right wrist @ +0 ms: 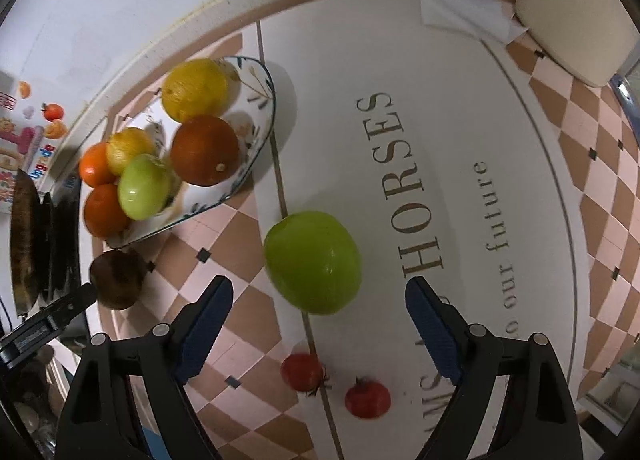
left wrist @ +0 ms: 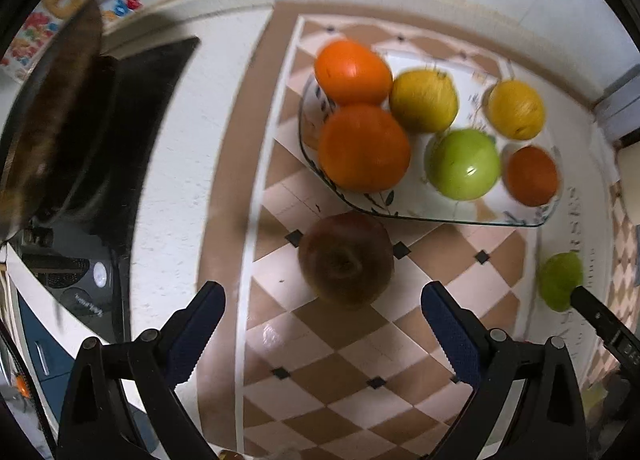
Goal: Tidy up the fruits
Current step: 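Grasp the brown fruit with the left tool while the right tool grasps the green apple, then lower the brown fruit onto the plate with the left tool while the right tool places the green apple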
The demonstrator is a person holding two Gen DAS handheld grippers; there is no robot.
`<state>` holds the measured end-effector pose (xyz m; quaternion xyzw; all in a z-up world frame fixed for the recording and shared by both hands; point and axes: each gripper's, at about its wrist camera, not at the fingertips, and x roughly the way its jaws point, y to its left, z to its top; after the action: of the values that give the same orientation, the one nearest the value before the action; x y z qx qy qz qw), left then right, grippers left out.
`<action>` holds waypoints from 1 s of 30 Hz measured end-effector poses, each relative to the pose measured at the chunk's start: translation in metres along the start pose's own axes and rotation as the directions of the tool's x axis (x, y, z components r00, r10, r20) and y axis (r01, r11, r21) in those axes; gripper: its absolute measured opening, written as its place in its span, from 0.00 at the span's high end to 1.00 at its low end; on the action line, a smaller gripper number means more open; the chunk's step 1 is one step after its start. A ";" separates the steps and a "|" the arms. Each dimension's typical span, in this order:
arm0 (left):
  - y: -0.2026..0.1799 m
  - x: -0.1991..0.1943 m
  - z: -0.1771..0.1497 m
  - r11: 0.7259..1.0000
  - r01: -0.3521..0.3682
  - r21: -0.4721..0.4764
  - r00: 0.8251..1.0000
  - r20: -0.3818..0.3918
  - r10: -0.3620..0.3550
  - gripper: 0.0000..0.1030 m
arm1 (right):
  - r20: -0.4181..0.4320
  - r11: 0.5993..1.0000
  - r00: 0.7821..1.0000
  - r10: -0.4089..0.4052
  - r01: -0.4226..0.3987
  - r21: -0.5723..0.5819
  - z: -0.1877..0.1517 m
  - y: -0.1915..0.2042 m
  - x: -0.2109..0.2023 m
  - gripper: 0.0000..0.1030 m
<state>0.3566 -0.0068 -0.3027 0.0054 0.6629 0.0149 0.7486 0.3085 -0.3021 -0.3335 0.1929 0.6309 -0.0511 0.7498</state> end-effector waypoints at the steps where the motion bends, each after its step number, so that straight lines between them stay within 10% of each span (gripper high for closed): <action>1: -0.002 0.008 0.002 1.000 0.001 0.005 1.000 -0.018 0.000 0.02 | -0.005 1.000 1.000 0.000 0.000 -0.002 0.002 0.000 0.003 0.16; 6: -0.009 0.029 0.010 1.000 0.021 0.017 0.998 -0.052 -0.020 0.05 | -0.043 1.000 0.999 -0.018 0.017 -0.012 0.009 0.004 0.022 0.21; 11: -0.016 0.036 0.011 0.999 0.004 0.045 0.999 -0.045 -0.002 0.38 | -0.066 0.999 0.998 -0.014 0.012 -0.029 0.011 0.009 0.033 0.37; 30: -0.017 0.027 -0.045 0.996 0.067 0.053 0.998 -0.010 -0.066 0.43 | -0.121 0.983 0.993 -0.003 -0.019 -0.181 -0.022 0.054 0.041 0.41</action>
<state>0.3159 -0.0238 -0.3353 0.0032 0.6660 -0.0275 0.7454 0.3138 -0.2383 -0.3636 0.1289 0.6765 0.0215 0.7248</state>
